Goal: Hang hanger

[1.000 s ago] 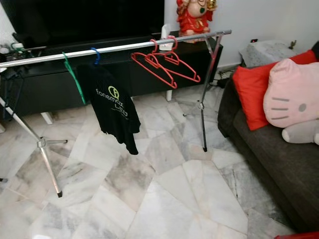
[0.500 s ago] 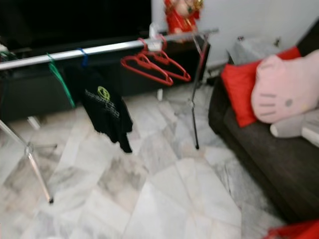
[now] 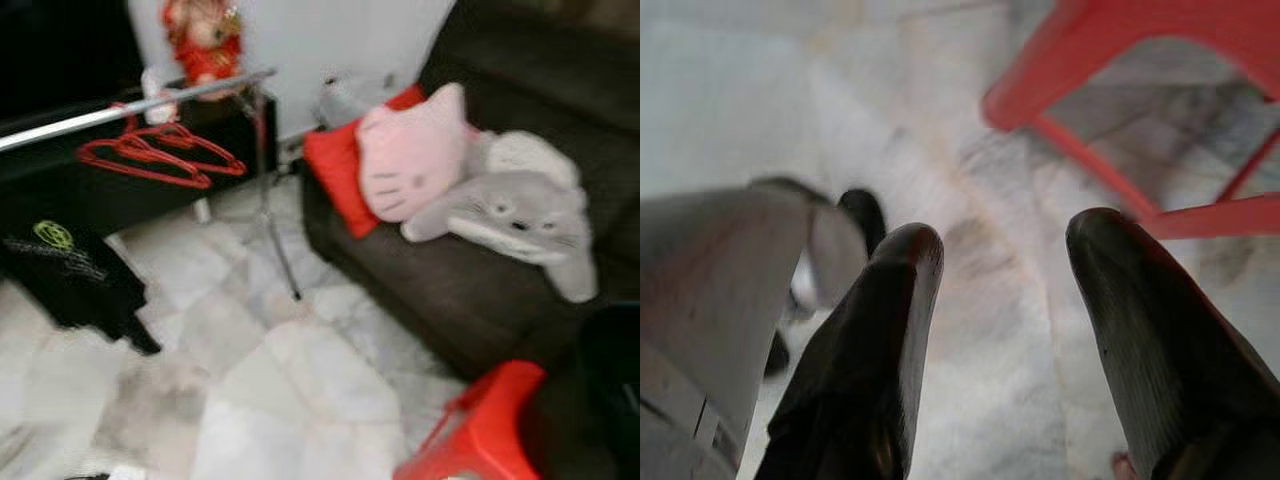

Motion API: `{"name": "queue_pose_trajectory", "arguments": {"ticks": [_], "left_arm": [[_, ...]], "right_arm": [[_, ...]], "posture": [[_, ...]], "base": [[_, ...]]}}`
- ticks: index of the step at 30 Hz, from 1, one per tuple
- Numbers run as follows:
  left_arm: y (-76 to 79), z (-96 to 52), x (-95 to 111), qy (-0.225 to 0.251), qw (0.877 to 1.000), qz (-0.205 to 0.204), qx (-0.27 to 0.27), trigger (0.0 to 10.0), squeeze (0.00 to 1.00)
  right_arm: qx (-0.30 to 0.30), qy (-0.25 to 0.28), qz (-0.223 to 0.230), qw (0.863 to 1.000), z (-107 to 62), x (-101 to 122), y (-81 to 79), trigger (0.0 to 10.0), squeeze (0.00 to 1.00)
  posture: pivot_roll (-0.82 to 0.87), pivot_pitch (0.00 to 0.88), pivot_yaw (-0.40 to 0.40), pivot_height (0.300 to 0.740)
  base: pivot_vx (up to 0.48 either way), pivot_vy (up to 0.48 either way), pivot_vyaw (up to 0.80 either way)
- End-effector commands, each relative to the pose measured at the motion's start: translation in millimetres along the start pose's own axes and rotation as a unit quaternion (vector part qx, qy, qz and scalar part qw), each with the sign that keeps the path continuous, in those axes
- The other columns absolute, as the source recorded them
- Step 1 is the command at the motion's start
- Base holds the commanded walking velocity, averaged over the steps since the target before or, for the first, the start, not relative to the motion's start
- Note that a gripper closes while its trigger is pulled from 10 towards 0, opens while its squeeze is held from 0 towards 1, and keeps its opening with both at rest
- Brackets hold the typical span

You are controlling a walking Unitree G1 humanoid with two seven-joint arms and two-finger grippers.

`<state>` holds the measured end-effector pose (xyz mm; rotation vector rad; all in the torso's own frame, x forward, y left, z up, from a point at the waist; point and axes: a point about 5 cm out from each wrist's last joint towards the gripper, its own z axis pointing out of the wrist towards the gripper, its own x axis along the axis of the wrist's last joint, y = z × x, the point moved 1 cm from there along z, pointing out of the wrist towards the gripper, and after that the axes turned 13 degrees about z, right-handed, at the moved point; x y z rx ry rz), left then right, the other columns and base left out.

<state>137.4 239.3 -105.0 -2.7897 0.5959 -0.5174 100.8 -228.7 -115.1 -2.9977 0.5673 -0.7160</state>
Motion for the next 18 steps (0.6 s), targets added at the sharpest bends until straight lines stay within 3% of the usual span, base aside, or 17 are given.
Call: {"name": "queue_pose_trajectory", "arguments": {"ticks": [1,8,13,18], "left_arm": [[-4.1,-1.9,-15,-0.019,1.0,-0.007,0.002,10.0,0.0],[-6.9,-2.2,-17,-0.019,1.0,-0.007,0.005,10.0,0.0],[4.1,-0.9,-9,-0.008,1.0,0.006,-0.003,10.0,0.0],[9.7,-0.4,-5,-0.002,1.0,-0.017,-0.005,10.0,0.0]], "right_arm": [[0.002,-0.014,0.004,1.0,-0.6,-9,-3.1,10.0,0.0],[0.003,-0.014,0.005,1.0,-0.4,-9,-3.8,10.0,0.0],[0.005,-0.014,0.004,1.0,-0.2,-8,-4.5,10.0,0.0],[0.005,-0.014,0.004,1.0,-0.3,-8,-4.3,10.0,0.0]], "posture": [[-0.1,0.0,-0.01,0.74],[-0.1,0.0,-0.006,0.74],[-0.1,0.0,-0.006,0.74],[-0.11,0.0,-0.003,0.74]], "base": [[0.0,0.0,-0.74],[0.0,0.0,-0.74],[0.0,-0.154,-0.74],[0.0,-0.139,-0.74]]}}
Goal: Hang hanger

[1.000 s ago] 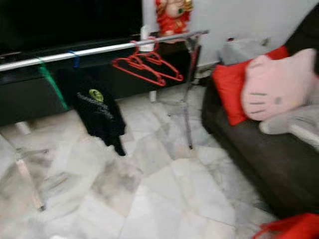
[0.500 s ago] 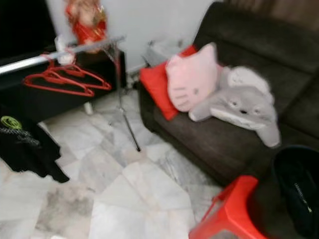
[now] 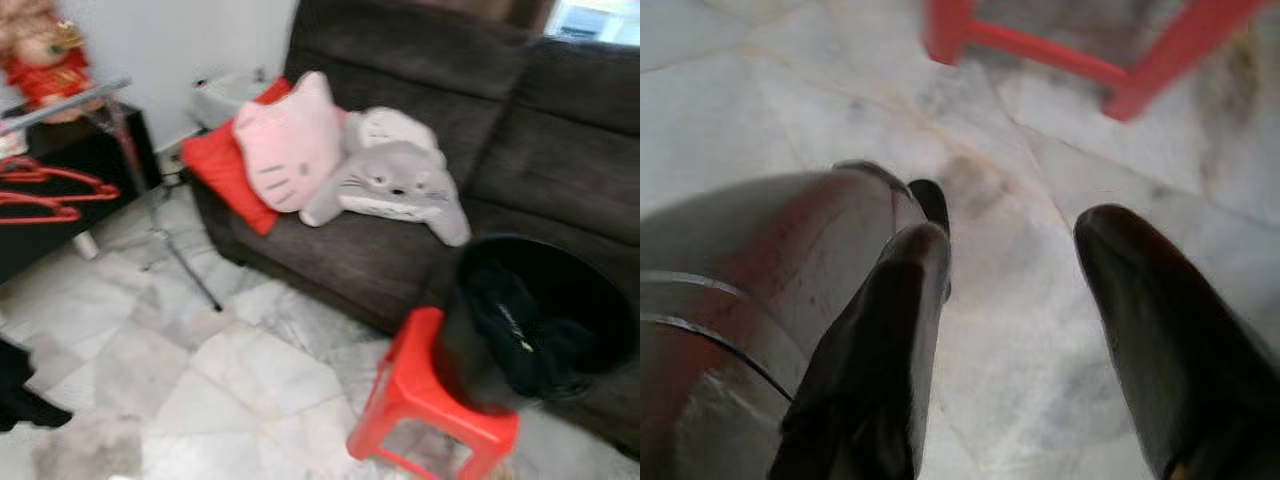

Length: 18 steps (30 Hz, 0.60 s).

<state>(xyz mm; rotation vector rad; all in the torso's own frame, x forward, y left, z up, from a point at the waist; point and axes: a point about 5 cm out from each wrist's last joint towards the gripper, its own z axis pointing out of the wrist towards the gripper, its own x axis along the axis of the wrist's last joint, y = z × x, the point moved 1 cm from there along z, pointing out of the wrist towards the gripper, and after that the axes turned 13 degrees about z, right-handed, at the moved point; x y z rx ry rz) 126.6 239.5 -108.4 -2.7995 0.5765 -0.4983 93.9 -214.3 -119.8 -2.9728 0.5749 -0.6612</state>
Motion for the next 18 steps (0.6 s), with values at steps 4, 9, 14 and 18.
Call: {"name": "queue_pose_trajectory", "arguments": {"ticks": [4,9,14,18], "left_arm": [[5.5,0.7,5,0.005,1.0,0.007,-0.006,10.0,0.0],[-1.8,0.4,4,0.004,1.0,0.004,0.0,10.0,0.0],[-10.0,-0.1,3,0.005,1.0,0.004,0.004,10.0,0.0],[-12.9,-0.2,4,0.007,1.0,0.005,0.007,10.0,0.0]], "right_arm": [[-0.007,0.004,-0.006,1.0,-0.6,5,6.0,10.0,0.0],[-0.008,0.006,-0.001,1.0,-0.5,5,5.3,10.0,0.0],[-0.005,0.008,-0.001,1.0,0.0,5,3.5,10.0,0.0],[-0.004,0.01,0.005,1.0,0.4,6,2.0,10.0,0.0]], "posture": [[-0.11,0.0,0.0,0.74],[-0.11,0.0,0.007,0.74],[-0.11,0.0,0.013,0.74],[-0.11,0.0,0.02,0.74]], "base": [[0.0,0.0,-0.74],[0.0,0.0,-0.74],[0.0,0.0,-0.74],[0.0,0.0,-0.74]]}}
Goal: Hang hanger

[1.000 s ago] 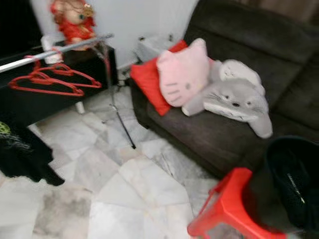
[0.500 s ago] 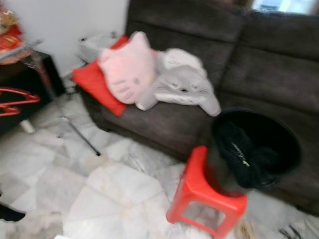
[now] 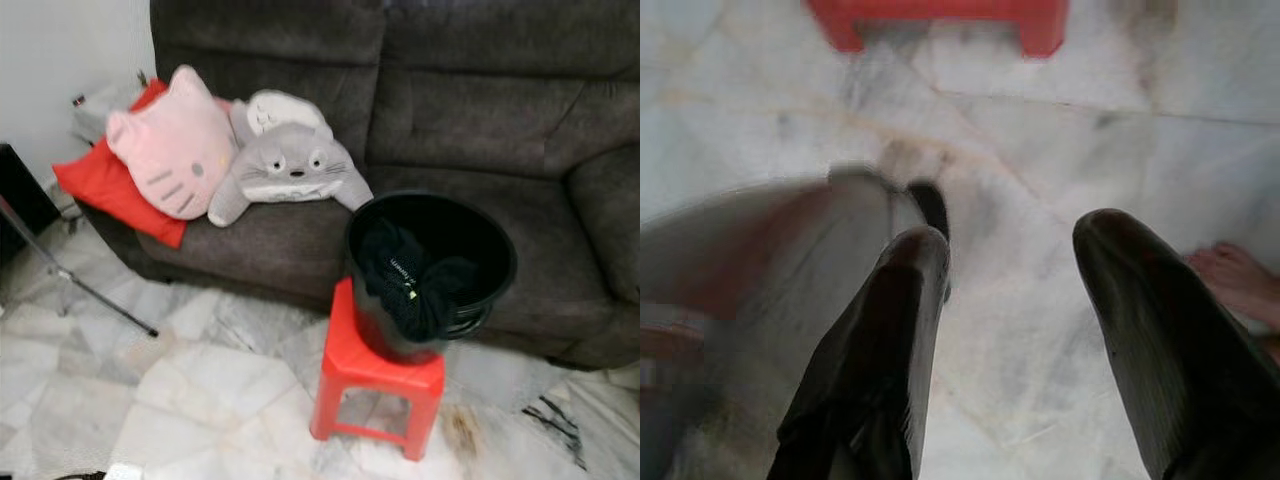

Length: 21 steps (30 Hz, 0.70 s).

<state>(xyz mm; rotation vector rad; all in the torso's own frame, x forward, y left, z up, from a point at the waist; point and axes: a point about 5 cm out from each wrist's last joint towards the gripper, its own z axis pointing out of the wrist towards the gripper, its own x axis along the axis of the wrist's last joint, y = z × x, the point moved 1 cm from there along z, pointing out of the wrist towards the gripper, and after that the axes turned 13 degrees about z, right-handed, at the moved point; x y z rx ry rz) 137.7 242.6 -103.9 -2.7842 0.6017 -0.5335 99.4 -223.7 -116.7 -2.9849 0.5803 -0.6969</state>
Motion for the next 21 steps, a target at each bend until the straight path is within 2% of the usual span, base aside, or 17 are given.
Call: {"name": "queue_pose_trajectory", "arguments": {"ticks": [1,6,11,21], "left_arm": [[-5.4,-0.8,-5,-0.006,1.0,-0.003,0.004,10.0,0.0],[-5.8,-0.5,-2,-0.003,1.0,-0.003,0.005,10.0,0.0],[-6.6,1.5,15,0.009,1.0,-0.006,0.012,10.0,0.0],[-18.4,1.3,23,0.015,1.0,-0.013,0.023,10.0,0.0]], "right_arm": [[0.004,-0.001,0.009,1.0,0.6,-3,-5.1,10.0,0.0],[0.006,0.004,0.013,1.0,1.3,-1,-7.2,10.0,0.0],[0.009,0.013,0.024,1.0,2.9,3,-13.0,10.0,0.0],[0.012,0.021,0.023,0.999,2.7,3,-14.9,10.0,0.0]], "posture": [[-0.12,0.0,0.024,0.74],[-0.11,0.0,0.03,0.74],[-0.1,0.0,0.047,0.74],[-0.11,0.0,0.048,0.74]], "base": [[0.0,0.0,-0.74],[0.0,0.0,-0.74],[0.0,0.0,-0.74],[0.0,0.0,-0.73]]}}
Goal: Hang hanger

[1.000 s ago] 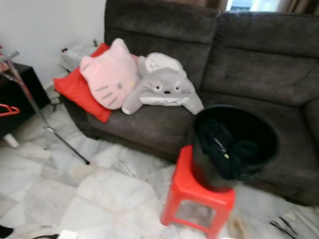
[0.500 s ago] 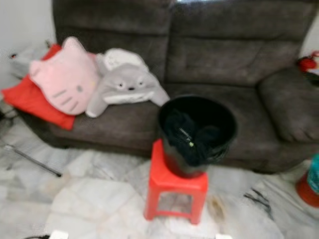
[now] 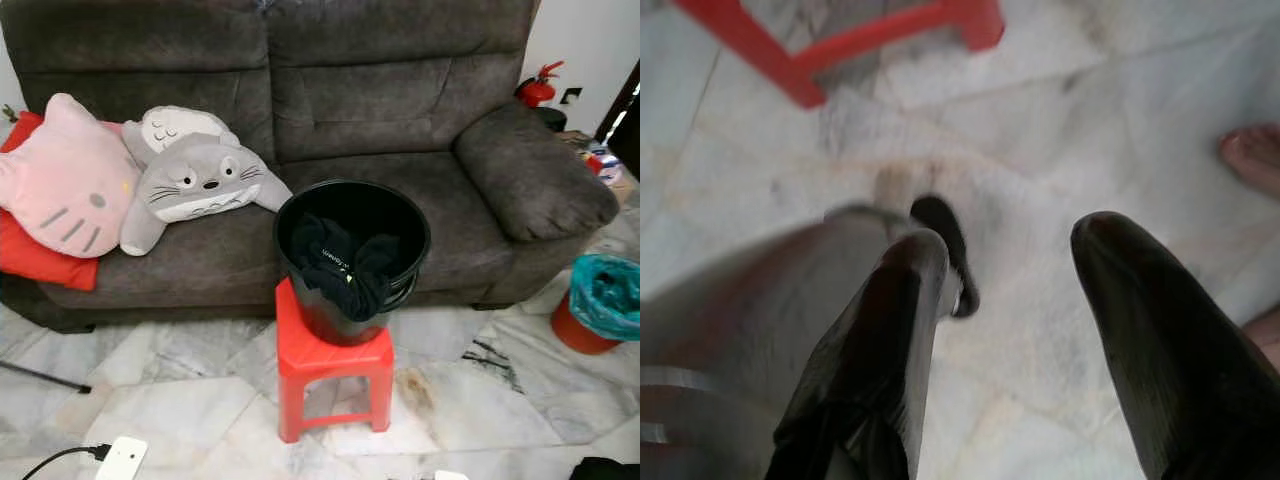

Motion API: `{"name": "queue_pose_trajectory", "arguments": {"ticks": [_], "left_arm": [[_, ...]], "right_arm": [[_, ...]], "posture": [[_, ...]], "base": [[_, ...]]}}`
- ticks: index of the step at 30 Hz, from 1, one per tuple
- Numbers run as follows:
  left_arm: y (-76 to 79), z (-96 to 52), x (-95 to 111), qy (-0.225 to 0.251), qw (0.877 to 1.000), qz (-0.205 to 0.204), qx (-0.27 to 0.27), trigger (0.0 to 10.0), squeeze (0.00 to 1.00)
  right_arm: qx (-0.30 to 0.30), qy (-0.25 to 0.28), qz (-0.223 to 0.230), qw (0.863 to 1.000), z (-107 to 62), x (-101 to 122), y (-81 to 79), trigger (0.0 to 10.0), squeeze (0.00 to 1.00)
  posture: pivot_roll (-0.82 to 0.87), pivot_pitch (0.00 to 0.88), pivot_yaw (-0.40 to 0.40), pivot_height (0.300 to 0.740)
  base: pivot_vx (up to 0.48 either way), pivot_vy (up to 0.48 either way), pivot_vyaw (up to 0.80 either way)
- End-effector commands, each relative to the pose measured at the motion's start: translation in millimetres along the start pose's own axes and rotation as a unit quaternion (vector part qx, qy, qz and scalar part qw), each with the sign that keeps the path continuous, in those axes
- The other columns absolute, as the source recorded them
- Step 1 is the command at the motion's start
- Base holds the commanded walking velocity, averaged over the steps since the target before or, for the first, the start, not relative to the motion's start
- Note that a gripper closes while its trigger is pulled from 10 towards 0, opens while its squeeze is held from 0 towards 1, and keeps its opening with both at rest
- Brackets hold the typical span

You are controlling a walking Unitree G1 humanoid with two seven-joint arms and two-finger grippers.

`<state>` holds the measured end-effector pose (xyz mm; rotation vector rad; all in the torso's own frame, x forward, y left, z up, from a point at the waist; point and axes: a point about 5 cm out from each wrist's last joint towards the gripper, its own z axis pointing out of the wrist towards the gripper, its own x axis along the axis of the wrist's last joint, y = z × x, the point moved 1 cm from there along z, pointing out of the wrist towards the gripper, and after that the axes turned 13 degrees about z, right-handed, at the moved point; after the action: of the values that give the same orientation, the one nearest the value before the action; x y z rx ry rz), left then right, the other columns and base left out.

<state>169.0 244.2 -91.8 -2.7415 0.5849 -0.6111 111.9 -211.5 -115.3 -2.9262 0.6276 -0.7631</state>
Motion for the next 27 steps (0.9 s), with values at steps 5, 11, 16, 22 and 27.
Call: {"name": "queue_pose_trajectory", "arguments": {"ticks": [5,11,16,22,27], "left_arm": [[-3.1,-1.2,-11,-0.017,1.0,-0.018,0.005,10.0,0.0],[2.2,-1.9,-18,-0.023,1.0,-0.019,0.001,10.0,0.0],[16.4,-2.4,-22,-0.025,0.999,-0.005,-0.02,10.0,0.0],[11.1,-1.9,-17,-0.015,1.0,-0.007,-0.017,10.0,0.0],[2.4,-1.6,-14,-0.014,1.0,0.009,-0.008,10.0,0.0]], "right_arm": [[-0.01,0.003,0.004,1.0,-2.3,-7,3.3,10.0,0.0],[-0.015,0.001,0.005,1.0,-3.5,-10,6.1,10.0,0.0],[-0.03,0.005,0.017,0.999,-6.3,-9,17.5,10.0,0.0],[-0.038,0.007,0.027,0.999,-7.3,-8,23.3,10.0,0.0],[-0.03,0.006,0.015,0.999,-5.9,-7,18.0,10.0,0.0]], "posture": [[-0.11,0.0,0.039,0.74],[-0.14,0.0,0.042,0.74],[-0.13,0.0,0.027,0.74],[-0.09,0.0,0.018,0.74],[-0.12,0.0,0.033,0.74]], "base": [[0.0,0.0,0.0],[0.0,0.0,0.0],[0.0,0.0,-0.15],[0.0,0.0,-0.73],[0.0,0.0,-0.7]]}}
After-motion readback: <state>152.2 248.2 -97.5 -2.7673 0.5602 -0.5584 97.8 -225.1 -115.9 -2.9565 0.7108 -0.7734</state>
